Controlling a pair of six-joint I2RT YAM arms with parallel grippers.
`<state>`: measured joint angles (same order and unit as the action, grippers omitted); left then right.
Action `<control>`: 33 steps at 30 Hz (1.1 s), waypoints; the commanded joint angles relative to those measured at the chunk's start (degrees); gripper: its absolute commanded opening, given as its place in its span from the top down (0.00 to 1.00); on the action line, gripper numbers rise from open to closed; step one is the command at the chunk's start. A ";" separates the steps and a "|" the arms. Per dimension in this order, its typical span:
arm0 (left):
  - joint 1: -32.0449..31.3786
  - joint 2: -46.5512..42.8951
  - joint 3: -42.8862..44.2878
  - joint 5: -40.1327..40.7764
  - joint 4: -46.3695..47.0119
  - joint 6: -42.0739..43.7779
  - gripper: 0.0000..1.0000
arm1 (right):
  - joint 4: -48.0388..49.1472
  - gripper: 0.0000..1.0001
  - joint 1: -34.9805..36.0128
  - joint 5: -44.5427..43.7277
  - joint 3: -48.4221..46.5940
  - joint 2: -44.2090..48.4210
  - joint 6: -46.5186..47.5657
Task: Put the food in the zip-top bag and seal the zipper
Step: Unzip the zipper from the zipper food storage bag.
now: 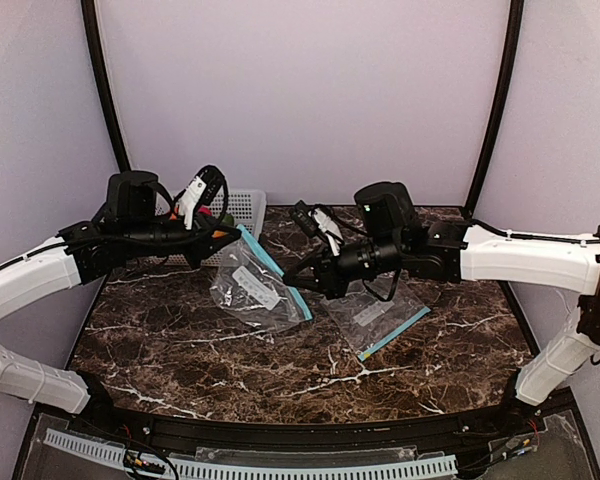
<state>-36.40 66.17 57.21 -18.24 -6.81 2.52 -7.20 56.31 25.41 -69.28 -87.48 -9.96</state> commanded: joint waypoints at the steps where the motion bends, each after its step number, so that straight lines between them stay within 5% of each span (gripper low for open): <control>1: 1.74 -1.99 -0.55 3.79 2.22 -0.64 0.99 | -1.76 1.00 0.46 0.96 1.16 -0.32 0.02; 33: 3.83 -3.98 -1.34 8.46 2.75 -1.15 0.99 | -2.29 1.00 0.45 -0.01 3.75 0.46 -0.92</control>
<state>-33.89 64.45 56.66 -14.13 -6.39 1.89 -7.22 56.31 24.84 -67.13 -87.55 -10.26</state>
